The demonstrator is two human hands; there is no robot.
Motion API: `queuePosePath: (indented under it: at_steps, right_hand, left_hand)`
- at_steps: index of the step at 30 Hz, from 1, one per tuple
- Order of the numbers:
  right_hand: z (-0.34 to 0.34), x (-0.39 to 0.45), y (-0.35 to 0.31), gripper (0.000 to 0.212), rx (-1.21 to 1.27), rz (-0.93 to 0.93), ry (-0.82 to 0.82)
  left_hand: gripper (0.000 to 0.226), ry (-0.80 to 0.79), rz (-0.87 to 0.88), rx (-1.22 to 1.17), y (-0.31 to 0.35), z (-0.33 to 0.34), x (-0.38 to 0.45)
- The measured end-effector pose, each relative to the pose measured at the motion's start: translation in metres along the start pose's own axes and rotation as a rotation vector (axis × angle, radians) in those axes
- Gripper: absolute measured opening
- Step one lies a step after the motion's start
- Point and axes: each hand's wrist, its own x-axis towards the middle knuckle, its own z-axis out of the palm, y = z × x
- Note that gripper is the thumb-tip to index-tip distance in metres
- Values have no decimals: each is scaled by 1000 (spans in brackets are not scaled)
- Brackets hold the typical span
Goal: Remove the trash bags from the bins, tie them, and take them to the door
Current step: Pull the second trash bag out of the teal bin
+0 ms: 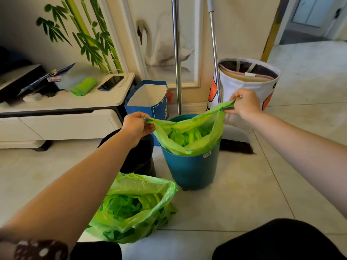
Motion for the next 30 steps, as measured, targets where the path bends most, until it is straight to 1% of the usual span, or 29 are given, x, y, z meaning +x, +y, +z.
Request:
queuePosePath:
  at_steps: [4, 6, 9, 11, 16, 19, 23, 26, 30]
  right_hand:
    - [-4, -4, -4, 37, -4, -11, 45]
    - [-4, -7, -5, 33, -51, -26, 34]
    - [-5, -8, -9, 37, -25, -43, 58]
    - [-5, -9, -13, 37, -60, -47, 36]
    - [-2, -11, -19, 36, -9, -33, 30]
    - [-1, -13, -24, 30, 19, -59, 69]
    - [2, -14, -31, 36, 90, -111, 94]
    - [5, -14, -44, 41, 78, -155, 59]
    - [6, -15, -64, 43, 122, -181, 93]
  left_hand:
    - [40, 45, -8, 3, 2, -3, -5]
    - [39, 49, -5, 19, 2, -2, -6]
    - [40, 51, 15, 19, 4, -1, -9]
    - [40, 53, 38, 38, 6, -2, -8]
    - [41, 67, 83, 28, 8, -5, -10]
    - [40, 68, 110, -4, 17, -3, -14]
    - [36, 90, 148, -25, 27, 1, -17]
    - [31, 49, 176, 18, 37, 3, -20]
    - [28, 81, 187, -68, 53, 2, -22]
